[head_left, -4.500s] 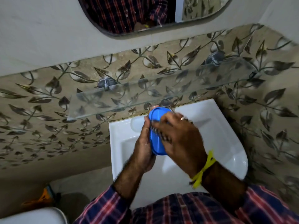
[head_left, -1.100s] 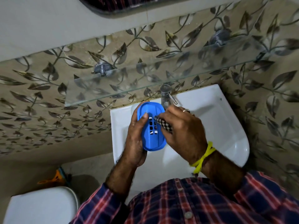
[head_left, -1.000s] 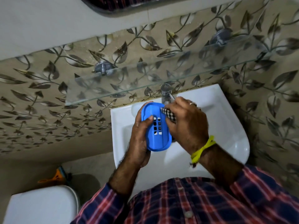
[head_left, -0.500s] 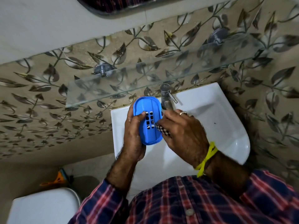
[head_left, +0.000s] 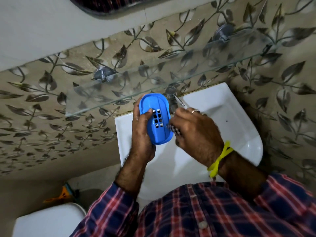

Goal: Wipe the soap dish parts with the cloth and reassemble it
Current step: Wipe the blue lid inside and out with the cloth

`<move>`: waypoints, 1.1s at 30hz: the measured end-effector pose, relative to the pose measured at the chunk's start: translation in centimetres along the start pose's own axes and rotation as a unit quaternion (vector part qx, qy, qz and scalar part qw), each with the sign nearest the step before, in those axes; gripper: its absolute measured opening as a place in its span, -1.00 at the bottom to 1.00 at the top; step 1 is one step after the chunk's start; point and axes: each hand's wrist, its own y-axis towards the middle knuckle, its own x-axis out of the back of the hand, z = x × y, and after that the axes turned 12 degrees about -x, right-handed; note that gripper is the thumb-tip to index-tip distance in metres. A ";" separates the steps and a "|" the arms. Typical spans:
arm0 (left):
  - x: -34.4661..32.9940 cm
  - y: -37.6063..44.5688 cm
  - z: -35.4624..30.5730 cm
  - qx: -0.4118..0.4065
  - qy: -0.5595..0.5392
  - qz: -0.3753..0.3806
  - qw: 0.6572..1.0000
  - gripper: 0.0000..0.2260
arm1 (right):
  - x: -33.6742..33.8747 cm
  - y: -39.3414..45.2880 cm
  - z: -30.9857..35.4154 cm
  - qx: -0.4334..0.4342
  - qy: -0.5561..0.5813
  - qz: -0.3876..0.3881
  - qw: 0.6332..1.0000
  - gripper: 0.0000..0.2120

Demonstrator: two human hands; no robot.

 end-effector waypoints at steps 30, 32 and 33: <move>-0.8 -2.8 0.7 0.002 0.134 0.100 0.986 -0.47 | -0.6 2.4 -1.1 -0.077 0.010 -0.031 0.997 -0.84; -0.7 -2.9 0.8 -0.007 0.143 0.118 0.983 -0.48 | -0.7 3.0 -1.0 -0.109 0.038 -0.037 0.993 -0.84; -0.6 -2.7 0.7 -0.013 0.151 0.120 0.981 -0.46 | -0.6 3.2 -0.7 -0.132 0.064 -0.047 0.988 -0.86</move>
